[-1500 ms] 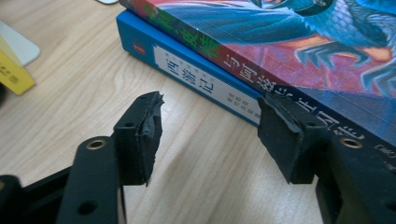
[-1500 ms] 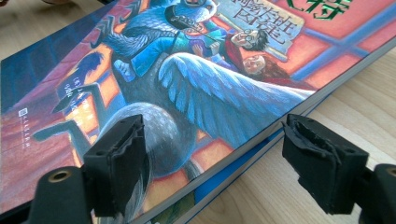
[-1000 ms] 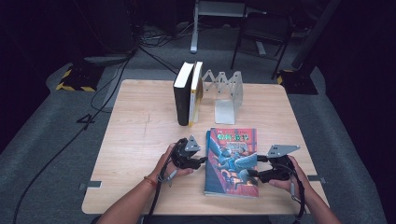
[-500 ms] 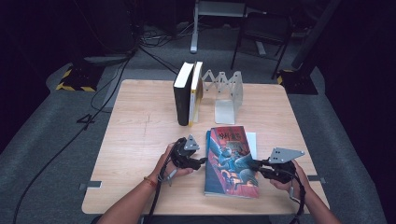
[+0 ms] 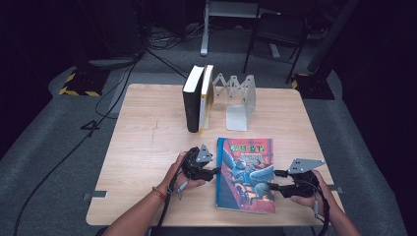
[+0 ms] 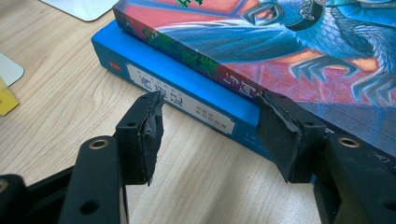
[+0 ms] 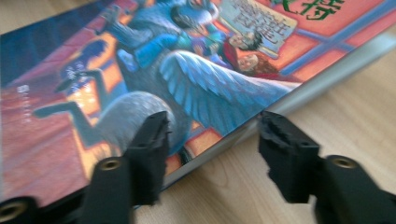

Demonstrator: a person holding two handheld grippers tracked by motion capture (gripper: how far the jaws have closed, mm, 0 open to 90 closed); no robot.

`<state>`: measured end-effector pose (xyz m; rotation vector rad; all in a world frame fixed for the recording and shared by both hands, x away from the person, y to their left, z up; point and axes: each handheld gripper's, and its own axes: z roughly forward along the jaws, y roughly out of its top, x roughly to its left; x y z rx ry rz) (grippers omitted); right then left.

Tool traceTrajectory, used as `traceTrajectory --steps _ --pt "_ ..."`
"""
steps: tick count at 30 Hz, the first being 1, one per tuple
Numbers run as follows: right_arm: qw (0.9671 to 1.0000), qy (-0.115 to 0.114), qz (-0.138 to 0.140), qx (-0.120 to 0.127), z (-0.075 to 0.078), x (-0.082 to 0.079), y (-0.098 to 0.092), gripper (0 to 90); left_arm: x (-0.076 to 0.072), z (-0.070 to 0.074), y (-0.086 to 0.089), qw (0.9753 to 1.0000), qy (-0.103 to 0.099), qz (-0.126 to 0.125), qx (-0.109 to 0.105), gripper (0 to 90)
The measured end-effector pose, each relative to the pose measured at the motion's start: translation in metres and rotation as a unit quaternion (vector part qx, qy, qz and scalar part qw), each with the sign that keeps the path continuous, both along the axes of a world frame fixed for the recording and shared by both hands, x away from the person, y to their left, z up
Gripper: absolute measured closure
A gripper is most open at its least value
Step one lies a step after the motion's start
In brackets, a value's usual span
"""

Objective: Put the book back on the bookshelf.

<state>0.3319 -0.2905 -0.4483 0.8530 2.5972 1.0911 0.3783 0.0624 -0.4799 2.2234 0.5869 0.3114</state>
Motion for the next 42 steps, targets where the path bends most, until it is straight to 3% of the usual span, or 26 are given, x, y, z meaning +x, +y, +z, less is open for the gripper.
traceTrajectory --steps 1,3,9,13,16,19,26,29,32,35,37,39,40,42 --pt "0.9998 0.009 -0.015 0.006 -0.001 0.003 -0.002 32.6 0.0 0.0 0.0 1.0 0.001 -0.005 0.001 41.9" --pt "0.9995 0.02 -0.025 0.01 -0.002 0.005 -0.004 31.1 0.0 -0.001 0.002 0.9998 0.003 -0.015 0.008 42.2" --pt "0.9978 0.061 -0.006 0.027 -0.007 0.014 0.003 27.3 0.0 -0.002 0.003 0.9996 0.011 -0.024 0.006 45.6" --pt "0.9977 0.063 -0.001 0.025 -0.006 0.017 0.003 28.2 0.002 -0.001 0.003 0.9996 0.018 -0.021 -0.009 47.1" --pt "0.9986 0.049 0.001 0.02 -0.004 0.016 0.004 32.0 0.003 -0.001 0.003 0.9996 0.016 -0.022 -0.008 46.8" --pt "0.9984 0.051 0.0 0.024 -0.004 0.018 0.004 34.6 0.003 -0.001 0.003 0.9996 0.018 -0.021 -0.011 46.1" --pt "0.9992 0.022 0.005 0.032 0.001 0.015 0.004 43.2 0.002 -0.001 0.002 0.9997 0.015 -0.017 -0.01 47.5" --pt "0.9991 0.03 0.011 0.028 0.004 0.012 0.005 41.1 0.001 0.0 0.002 0.9996 0.015 -0.02 -0.009 48.8" --pt "0.9986 0.051 0.011 0.0 0.003 0.009 0.007 36.3 0.002 0.0 0.002 0.9996 0.016 -0.021 -0.009 49.7" --pt "0.9966 0.079 -0.013 -0.015 0.003 0.013 0.008 31.1 0.002 0.0 0.002 0.9997 0.016 -0.019 -0.008 48.5" --pt "0.9933 0.113 -0.018 -0.012 0.002 0.014 0.005 29.0 0.0 0.0 0.001 0.9998 0.009 -0.019 -0.004 49.1" --pt "0.991 0.133 -0.015 -0.001 -0.001 0.014 0.001 29.1 0.001 -0.001 0.002 0.9997 0.01 -0.019 -0.008 47.6" --pt "0.991 0.133 -0.015 -0.001 -0.001 0.014 0.001 29.1 0.001 -0.001 0.002 0.9997 0.01 -0.019 -0.008 46.9" --pt "0.9892 0.145 0.011 0.01 -0.002 0.012 0.002 31.8 0.002 -0.001 0.003 0.9997 0.011 -0.02 -0.011 46.3"
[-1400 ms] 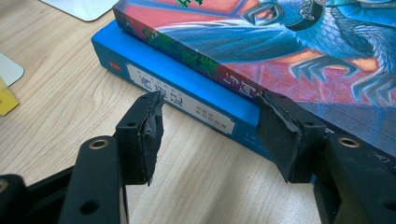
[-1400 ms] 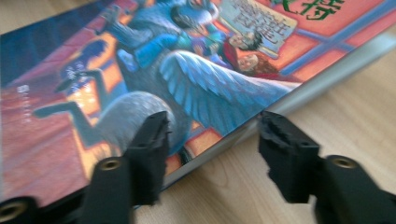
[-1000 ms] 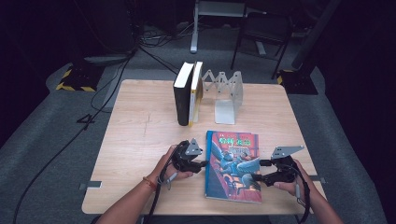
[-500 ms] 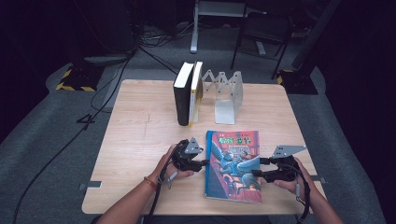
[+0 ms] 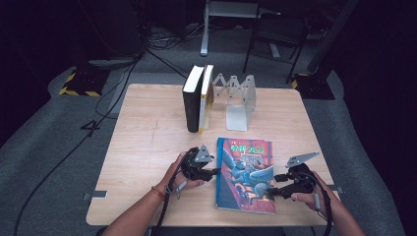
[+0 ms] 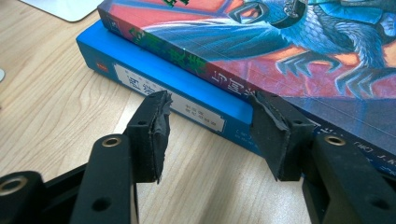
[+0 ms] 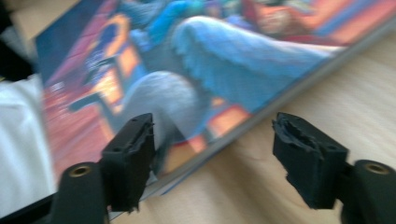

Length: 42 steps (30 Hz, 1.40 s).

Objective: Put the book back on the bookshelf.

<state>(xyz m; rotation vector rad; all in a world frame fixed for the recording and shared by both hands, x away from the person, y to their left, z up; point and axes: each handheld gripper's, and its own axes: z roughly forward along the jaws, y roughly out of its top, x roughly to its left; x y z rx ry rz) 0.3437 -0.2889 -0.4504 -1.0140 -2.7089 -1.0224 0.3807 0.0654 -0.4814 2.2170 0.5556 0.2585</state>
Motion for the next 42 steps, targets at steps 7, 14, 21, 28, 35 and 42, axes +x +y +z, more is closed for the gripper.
traceTrajectory --steps 7,14,21,28,35,42 --pt "0.9999 -0.011 0.007 -0.005 0.001 -0.002 0.002 32.2 0.001 0.0 0.001 1.0 0.005 0.001 -0.003 45.7" --pt "0.9986 -0.053 0.005 -0.003 0.008 -0.006 0.005 41.6 0.001 -0.001 0.001 1.0 0.004 0.001 -0.002 45.6" --pt "0.9977 -0.061 0.009 0.028 0.008 0.0 0.012 54.0 0.002 -0.001 0.001 1.0 0.004 0.004 -0.003 42.5" --pt "0.9928 -0.095 0.013 0.071 0.012 -0.004 0.01 71.1 0.005 -0.002 0.002 0.9998 0.0 0.02 -0.003 36.7" --pt "0.9877 -0.126 0.02 0.091 0.01 -0.008 0.011 74.1 0.01 -0.002 0.004 0.9993 -0.005 0.038 0.001 37.1" --pt "0.9846 -0.14 0.034 0.098 0.011 -0.01 0.022 76.0 0.017 -0.008 0.019 0.9982 0.01 0.059 0.009 45.7"
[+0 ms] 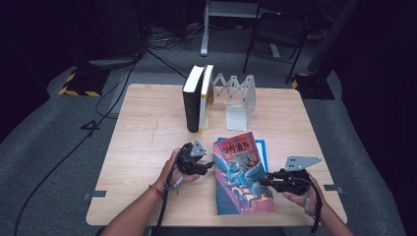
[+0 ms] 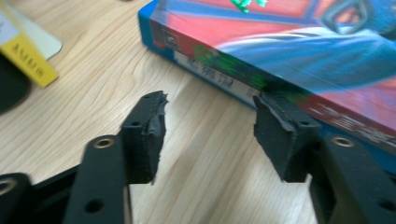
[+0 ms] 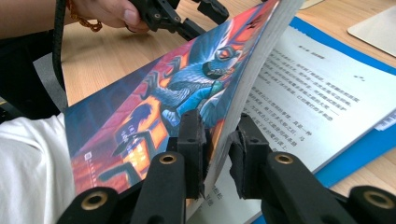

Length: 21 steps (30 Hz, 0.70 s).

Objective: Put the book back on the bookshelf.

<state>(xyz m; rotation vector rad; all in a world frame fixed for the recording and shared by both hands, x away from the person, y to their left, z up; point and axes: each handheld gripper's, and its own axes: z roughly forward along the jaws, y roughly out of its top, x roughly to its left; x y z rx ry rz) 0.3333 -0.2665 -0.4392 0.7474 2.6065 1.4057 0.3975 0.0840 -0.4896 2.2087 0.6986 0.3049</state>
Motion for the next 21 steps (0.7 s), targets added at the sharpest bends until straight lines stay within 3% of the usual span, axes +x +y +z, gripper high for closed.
traceTrajectory --steps 8,11,15,17,21 --pt "1.0 -0.003 -0.002 -0.005 -0.003 0.004 0.008 76.6 0.0 -0.01 -0.002 0.9994 0.024 -0.023 0.01 55.2" --pt "0.9999 -0.007 0.001 -0.009 -0.002 0.006 0.01 76.7 -0.003 -0.012 -0.005 0.9994 0.01 -0.031 0.013 63.1" --pt "0.9999 -0.009 0.003 -0.009 -0.002 0.009 0.011 76.7 0.001 -0.012 -0.002 0.9993 0.023 -0.028 0.004 62.4" --pt "0.9999 -0.012 0.004 -0.007 -0.002 0.009 0.011 76.7 0.004 -0.012 0.0 0.9995 0.024 -0.019 -0.003 58.0" --pt "0.9995 -0.03 0.007 -0.004 0.002 0.008 0.012 76.6 0.007 -0.007 0.001 0.9998 0.015 -0.007 -0.011 58.9"
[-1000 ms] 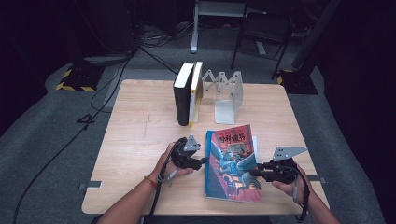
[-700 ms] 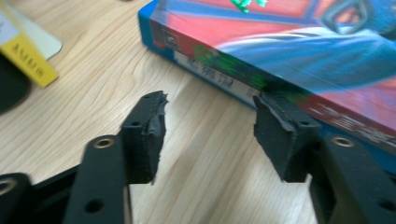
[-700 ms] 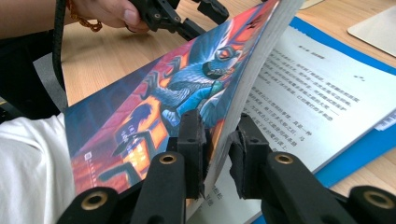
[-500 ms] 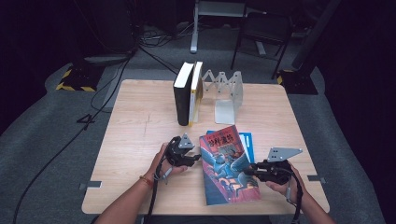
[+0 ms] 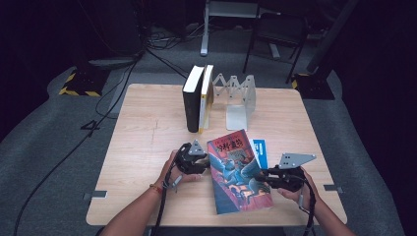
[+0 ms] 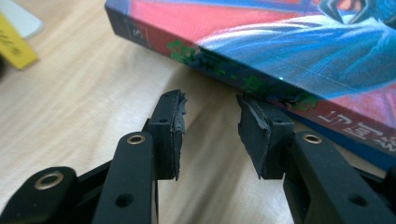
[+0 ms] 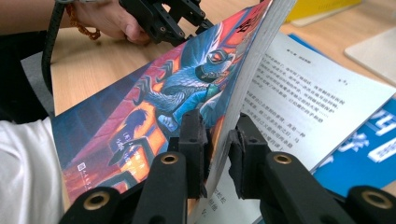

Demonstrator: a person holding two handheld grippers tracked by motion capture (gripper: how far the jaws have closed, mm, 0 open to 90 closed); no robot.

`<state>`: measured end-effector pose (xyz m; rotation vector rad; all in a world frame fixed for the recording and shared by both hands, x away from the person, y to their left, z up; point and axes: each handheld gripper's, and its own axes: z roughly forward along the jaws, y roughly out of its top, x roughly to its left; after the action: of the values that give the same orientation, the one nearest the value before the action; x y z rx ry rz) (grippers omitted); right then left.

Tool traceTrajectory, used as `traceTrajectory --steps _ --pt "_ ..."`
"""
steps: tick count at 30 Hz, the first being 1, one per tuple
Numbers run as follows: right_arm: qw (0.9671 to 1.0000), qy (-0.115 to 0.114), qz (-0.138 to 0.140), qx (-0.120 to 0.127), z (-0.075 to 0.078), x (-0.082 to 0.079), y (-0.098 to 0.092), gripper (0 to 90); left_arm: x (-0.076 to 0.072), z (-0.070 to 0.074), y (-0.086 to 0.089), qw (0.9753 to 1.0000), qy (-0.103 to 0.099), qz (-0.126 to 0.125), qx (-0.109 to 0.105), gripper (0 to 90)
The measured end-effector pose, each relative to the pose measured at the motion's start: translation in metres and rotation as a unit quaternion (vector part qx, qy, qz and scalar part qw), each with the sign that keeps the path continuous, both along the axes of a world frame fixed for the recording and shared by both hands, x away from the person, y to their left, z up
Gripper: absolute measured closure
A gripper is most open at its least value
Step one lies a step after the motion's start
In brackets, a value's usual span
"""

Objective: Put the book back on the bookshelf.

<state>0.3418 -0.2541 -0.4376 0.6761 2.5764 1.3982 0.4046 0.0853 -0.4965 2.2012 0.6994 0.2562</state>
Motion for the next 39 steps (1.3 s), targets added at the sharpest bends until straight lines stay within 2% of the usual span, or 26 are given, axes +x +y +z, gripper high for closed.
traceTrajectory --steps 3,4,6,8,9,10,13,14,15,17,20,23,27,28,31,35,39 --pt "0.9998 -0.015 0.002 0.012 0.003 0.002 0.0 76.7 0.006 0.009 0.004 0.9996 -0.007 0.021 -0.019 59.5" --pt "0.9998 -0.015 0.002 0.012 0.003 0.002 0.0 76.7 0.006 0.009 0.004 0.9996 -0.007 0.021 -0.019 61.8" --pt "0.9996 -0.022 0.003 0.018 0.005 0.002 -0.002 76.7 0.012 0.018 0.008 0.9983 -0.013 0.031 -0.047 64.3" --pt "0.9992 -0.032 0.005 0.024 0.007 0.001 -0.005 76.7 0.016 0.025 0.007 0.9979 -0.018 0.029 -0.055 69.3" --pt "0.999 -0.038 0.006 0.024 0.008 0.001 -0.005 76.7 0.017 0.028 0.006 0.998 -0.028 0.024 -0.051 72.0" --pt "0.9987 -0.045 0.005 0.022 0.01 0.0 -0.005 76.7 0.018 0.03 0.005 0.9979 -0.028 0.025 -0.053 76.3" --pt "0.9976 -0.065 0.0 0.025 0.014 0.002 -0.005 76.9 0.021 0.04 0.005 0.996 -0.044 0.021 -0.076 88.0" --pt "0.997 -0.073 -0.001 0.026 0.015 0.002 -0.005 77.0 0.021 0.043 0.005 0.9955 -0.047 0.022 -0.079 88.9" --pt "0.9965 -0.079 -0.001 0.027 0.015 0.002 -0.005 77.0 0.022 0.046 0.005 0.9952 -0.048 0.019 -0.083 88.9" --pt "0.9953 -0.094 -0.004 0.022 0.016 0.001 -0.005 77.1 0.023 0.055 0.006 0.9938 -0.066 0.014 -0.088 89.2" --pt "0.9925 -0.12 -0.008 0.02 0.019 0.001 -0.007 77.5 0.023 0.068 0.005 0.9919 -0.08 0.015 -0.098 89.3" --pt "0.9902 -0.137 -0.014 0.021 0.021 0.002 -0.008 78.8 0.02 0.085 0.007 0.9886 -0.098 0.011 -0.114 89.3" --pt "0.9871 -0.156 -0.022 0.025 0.023 0.008 -0.008 81.4 0.016 0.104 0.005 0.9856 -0.124 0.0 -0.115 89.3" --pt "0.9866 -0.159 -0.023 0.028 0.022 0.007 -0.007 81.9 0.014 0.108 0.003 0.9842 -0.133 -0.003 -0.117 89.3" --pt "0.9856 -0.166 -0.018 0.028 0.021 0.002 -0.009 82.9 0.006 0.112 0.001 0.982 -0.144 -0.015 -0.122 89.1" --pt "0.985 -0.17 -0.015 0.028 0.02 -0.007 -0.012 83.0 -0.004 0.111 0.002 0.9812 -0.152 -0.016 -0.118 85.6" --pt "0.9831 -0.181 -0.009 0.025 0.018 -0.017 -0.015 83.0 -0.014 0.105 0.011 0.9813 -0.138 -0.024 -0.132 78.3"
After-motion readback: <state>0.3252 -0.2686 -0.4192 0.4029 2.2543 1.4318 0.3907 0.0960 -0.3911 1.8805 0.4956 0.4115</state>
